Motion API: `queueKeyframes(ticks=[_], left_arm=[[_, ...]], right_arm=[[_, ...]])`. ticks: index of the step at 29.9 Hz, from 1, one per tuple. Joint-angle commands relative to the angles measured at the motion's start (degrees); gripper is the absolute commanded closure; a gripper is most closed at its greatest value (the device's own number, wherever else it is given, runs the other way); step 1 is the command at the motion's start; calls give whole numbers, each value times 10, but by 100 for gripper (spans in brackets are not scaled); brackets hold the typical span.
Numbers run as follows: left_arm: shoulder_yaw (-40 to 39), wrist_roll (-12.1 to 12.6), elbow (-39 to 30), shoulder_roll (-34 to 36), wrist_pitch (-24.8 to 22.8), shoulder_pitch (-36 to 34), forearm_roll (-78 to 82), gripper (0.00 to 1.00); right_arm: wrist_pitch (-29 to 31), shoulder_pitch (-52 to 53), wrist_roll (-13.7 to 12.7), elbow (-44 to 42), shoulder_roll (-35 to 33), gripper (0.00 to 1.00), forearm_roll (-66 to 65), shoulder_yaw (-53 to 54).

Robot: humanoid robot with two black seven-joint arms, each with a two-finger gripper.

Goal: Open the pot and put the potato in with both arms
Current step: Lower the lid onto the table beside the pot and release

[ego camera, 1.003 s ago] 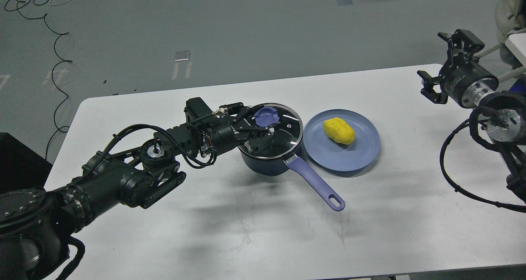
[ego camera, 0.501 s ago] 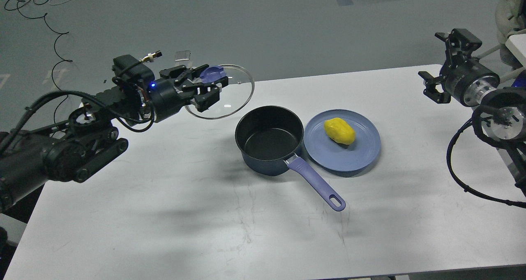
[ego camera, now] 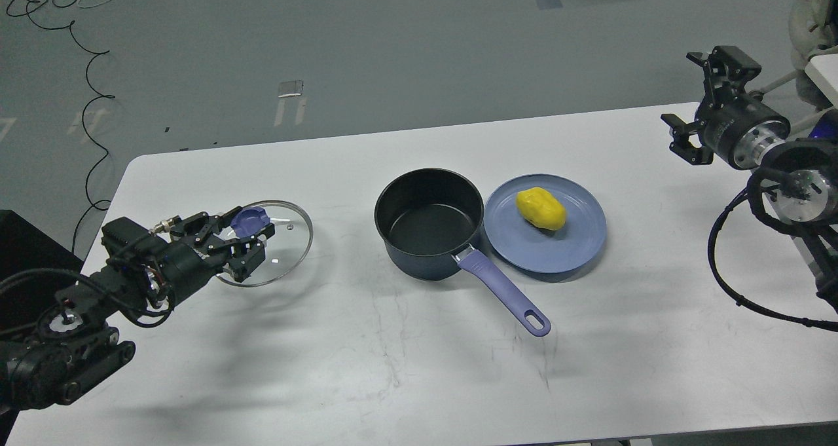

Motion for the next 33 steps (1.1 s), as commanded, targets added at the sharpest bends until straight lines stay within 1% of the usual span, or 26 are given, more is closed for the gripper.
queueKeyframes(ticks=[1, 3, 10, 12, 14, 16, 21, 22, 24, 25, 26, 27, 33], left_arm=[[0, 0, 3, -5, 2, 16, 0, 57], [0, 0, 7, -16, 2, 16, 0, 57], [0, 0, 55, -63, 2, 16, -1, 57], [0, 0, 57, -69, 2, 16, -2, 55], [0, 0, 66, -73, 2, 16, -1, 50], [0, 0, 83, -86, 2, 17, -1, 47], [0, 0, 117, -107, 2, 23, -2, 44], [0, 0, 121, -113, 2, 26, -5, 41], [-1, 0, 121, -117, 2, 27, -8, 32], [-1, 0, 121, -118, 2, 25, -9, 14], [-1, 0, 121, -118, 2, 23, -9, 4], [-1, 0, 121, -118, 2, 23, -9, 2], [-1, 0, 92, -106, 2, 23, -35, 2]], right_arm=[[0, -1, 0, 1, -4, 0, 0, -2], [0, -1, 0, 1, -5, 0, 0, -2], [0, -2, 0, 3, -11, 0, 1, -2], [0, -2, 0, 3, -11, 0, 1, -2], [-1, -2, 0, 3, -10, 0, 1, -2], [0, -2, 0, 3, -10, 0, 1, -2], [-1, -2, 0, 2, -11, 0, 1, -2], [0, -2, 0, 2, -11, 0, 1, -2], [-1, -2, 0, 2, -10, 0, 0, -2], [0, -2, 0, 2, -10, 0, 1, -2], [0, -2, 0, 3, -11, 0, 1, -2], [-1, -2, 0, 3, -11, 0, 1, -2], [0, -1, 0, 3, -12, 0, -2, -5]])
